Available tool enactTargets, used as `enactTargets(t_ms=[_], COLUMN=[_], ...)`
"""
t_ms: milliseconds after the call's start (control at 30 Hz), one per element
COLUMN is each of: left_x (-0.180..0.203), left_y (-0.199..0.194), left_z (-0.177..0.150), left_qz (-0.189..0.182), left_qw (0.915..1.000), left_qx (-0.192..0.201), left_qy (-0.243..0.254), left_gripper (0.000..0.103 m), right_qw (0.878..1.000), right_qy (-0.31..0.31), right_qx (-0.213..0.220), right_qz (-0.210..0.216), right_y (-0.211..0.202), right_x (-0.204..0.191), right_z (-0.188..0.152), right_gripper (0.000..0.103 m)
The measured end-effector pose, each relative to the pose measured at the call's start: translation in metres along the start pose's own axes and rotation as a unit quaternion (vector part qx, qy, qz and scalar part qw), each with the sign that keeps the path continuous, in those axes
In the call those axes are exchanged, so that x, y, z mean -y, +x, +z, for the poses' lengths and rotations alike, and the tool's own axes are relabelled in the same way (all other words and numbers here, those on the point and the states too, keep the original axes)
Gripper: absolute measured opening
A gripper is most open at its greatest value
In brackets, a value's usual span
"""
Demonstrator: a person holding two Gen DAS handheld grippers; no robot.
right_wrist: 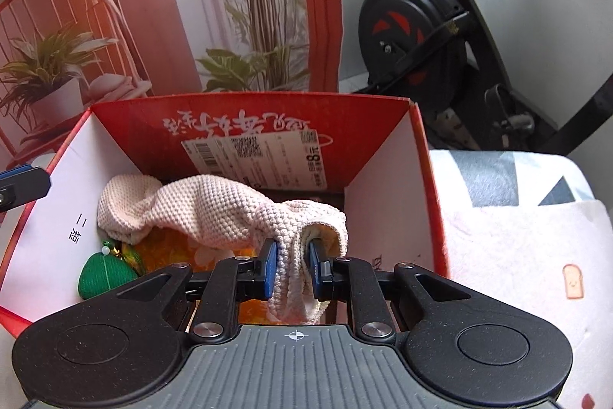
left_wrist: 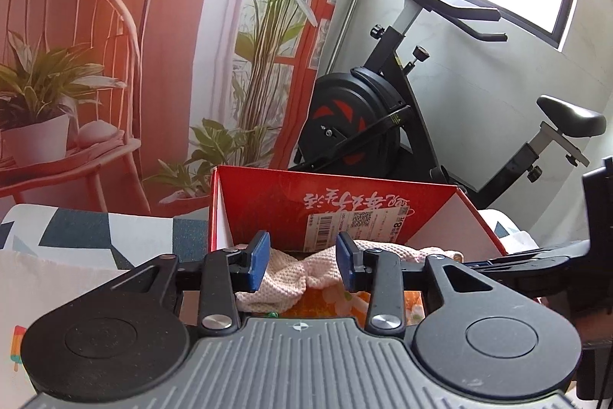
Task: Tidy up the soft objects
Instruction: 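Carry the beige cloth with the right tool and release it into the red box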
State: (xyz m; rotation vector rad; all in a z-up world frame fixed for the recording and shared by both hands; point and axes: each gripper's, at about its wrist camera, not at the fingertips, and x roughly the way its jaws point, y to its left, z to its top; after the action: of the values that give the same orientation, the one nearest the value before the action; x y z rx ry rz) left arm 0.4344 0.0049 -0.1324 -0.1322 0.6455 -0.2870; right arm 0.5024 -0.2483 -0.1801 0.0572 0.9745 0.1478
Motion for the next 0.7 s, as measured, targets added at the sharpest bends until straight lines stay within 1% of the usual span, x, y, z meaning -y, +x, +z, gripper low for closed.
enactTargets(t_ms=[67, 133, 200, 233, 300, 400, 533, 700], left_x=[0.001, 0.001, 0.002, 0.003, 0.005, 0.007, 0.008, 0.012], left_y=[-0.003, -0.006, -0.009, -0.011, -0.016, -0.027, -0.048, -0.077], left_z=[-0.001, -0.002, -0.003, -0.004, -0.006, -0.013, -0.026, -0.049], left_qz=[0.001, 0.003, 0.004, 0.004, 0.005, 0.005, 0.003, 0.001], left_qw=[1.0000, 1.0000, 1.0000, 1.0000, 1.0000, 1.0000, 0.9999, 0.9998], left_qx=[-0.001, -0.002, -0.005, -0.006, -0.006, -0.007, -0.011, -0.019], left_qy=[0.004, 0.005, 0.005, 0.004, 0.003, -0.002, -0.009, -0.004], left_gripper=[0.041, 0.044, 0.044, 0.044, 0.045, 0.046, 0.047, 0.048], right_qw=[1.000, 1.000, 1.000, 1.000, 1.000, 1.000, 1.000, 0.999], right_qy=[-0.008, -0.008, 0.005, 0.009, 0.015, 0.008, -0.007, -0.007], right_qx=[-0.004, -0.014, -0.018, -0.016, -0.014, -0.006, 0.015, 0.036], right_qz=[-0.009, -0.015, -0.006, -0.001, 0.004, 0.006, 0.012, 0.023], right_y=[0.001, 0.000, -0.005, -0.010, -0.019, -0.037, -0.065, -0.103], right_x=[-0.003, -0.004, -0.003, -0.002, -0.001, -0.003, -0.006, -0.007], right_z=[-0.002, -0.003, -0.006, -0.008, -0.012, -0.018, -0.033, -0.063], right_gripper=[0.020, 0.033, 0.037, 0.040, 0.042, 0.046, 0.047, 0.047])
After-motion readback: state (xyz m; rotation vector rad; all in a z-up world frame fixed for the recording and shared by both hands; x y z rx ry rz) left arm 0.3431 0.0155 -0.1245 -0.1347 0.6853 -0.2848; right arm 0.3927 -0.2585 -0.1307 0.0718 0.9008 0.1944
